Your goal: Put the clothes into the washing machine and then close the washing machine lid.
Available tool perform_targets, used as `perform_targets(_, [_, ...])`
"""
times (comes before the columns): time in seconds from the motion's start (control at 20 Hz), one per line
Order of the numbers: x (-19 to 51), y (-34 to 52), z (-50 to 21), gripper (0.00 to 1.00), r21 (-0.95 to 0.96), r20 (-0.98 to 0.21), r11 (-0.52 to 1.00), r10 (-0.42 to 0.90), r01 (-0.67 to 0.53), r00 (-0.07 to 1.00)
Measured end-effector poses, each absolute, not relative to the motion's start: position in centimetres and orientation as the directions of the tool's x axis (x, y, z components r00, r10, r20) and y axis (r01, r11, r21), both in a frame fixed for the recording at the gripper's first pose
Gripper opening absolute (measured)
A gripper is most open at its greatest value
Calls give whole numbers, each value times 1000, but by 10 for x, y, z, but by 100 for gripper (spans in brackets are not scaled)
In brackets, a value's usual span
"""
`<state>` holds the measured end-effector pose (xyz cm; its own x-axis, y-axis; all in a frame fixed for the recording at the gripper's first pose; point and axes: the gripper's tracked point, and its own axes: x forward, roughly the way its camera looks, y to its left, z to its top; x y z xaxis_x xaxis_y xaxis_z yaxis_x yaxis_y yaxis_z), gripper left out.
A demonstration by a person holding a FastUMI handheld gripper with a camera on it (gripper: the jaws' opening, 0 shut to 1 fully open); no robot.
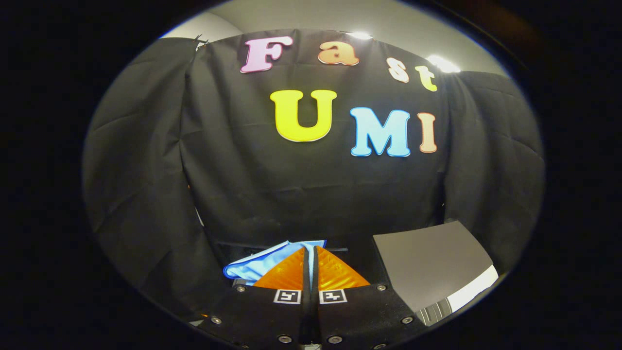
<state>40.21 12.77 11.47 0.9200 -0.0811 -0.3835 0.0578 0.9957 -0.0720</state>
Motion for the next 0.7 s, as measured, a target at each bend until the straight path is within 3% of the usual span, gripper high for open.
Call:
perform_targets(0.4, [391, 167, 18, 0, -50, -516, 995, 44, -82, 855])
perform_targets(0.7, [405, 181, -59, 0, -33, -614, 996, 47, -85, 788])
